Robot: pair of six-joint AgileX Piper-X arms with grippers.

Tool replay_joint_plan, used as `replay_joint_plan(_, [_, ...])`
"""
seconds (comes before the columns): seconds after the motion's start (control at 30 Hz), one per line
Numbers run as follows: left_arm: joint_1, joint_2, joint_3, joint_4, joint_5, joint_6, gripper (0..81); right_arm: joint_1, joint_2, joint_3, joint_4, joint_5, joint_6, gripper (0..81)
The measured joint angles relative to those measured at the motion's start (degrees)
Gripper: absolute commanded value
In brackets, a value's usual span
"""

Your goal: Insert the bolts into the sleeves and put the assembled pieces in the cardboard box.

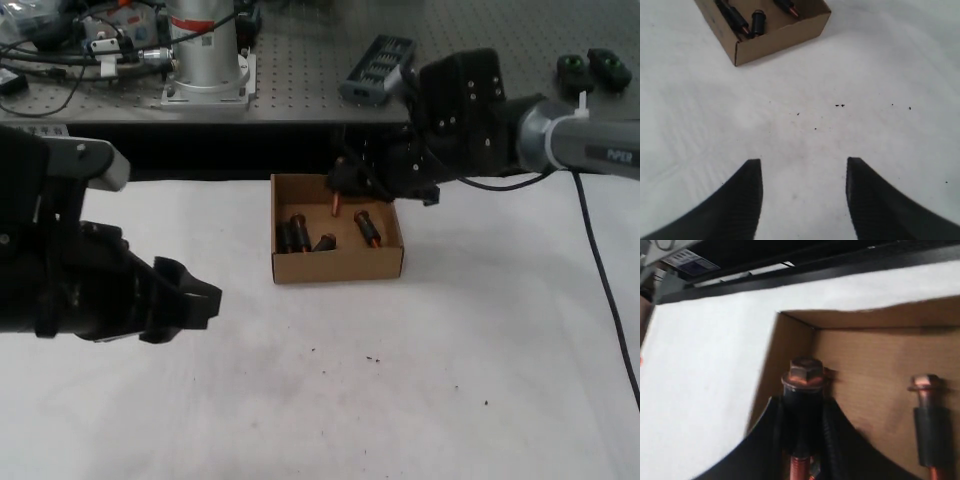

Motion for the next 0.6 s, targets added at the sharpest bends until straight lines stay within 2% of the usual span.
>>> replay_joint_plan(0.1, [-0.1, 0.0, 0.0, 0.1, -2.3, -0.6, 36.8, 0.0, 0.0, -0.2, 2.8, 1.2, -0.8, 0.1])
replay_joint_plan(0.2, [-0.1, 0.0, 0.0, 0.1, -4.5, -1.1, 36.8, 0.0, 0.0, -0.2, 6.1, 1.0, -1.8, 17.7])
replay_joint_plan(0.27, [-0.1, 0.0, 0.0, 0.1, -5.3, -1.2, 36.8, 0.2, 0.0, -0.2, 8.3, 0.3, -3.0, 37.8])
replay_joint_plan(0.33, [-0.1, 0.0, 0.0, 0.1, -5.4, -1.3, 36.8, 0.4, 0.0, -0.5, 9.9, -0.4, -3.9, 49.4])
replay_joint_plan(0.47, [-0.1, 0.0, 0.0, 0.4, -5.4, -1.3, 36.8, 0.4, 0.0, -0.8, 10.9, -2.6, -4.9, 43.7])
replay_joint_plan(0.6, [-0.1, 0.0, 0.0, -0.5, -4.0, -1.3, 35.5, 0.4, -0.7, -1.0, 12.0, -5.3, -8.2, 41.5])
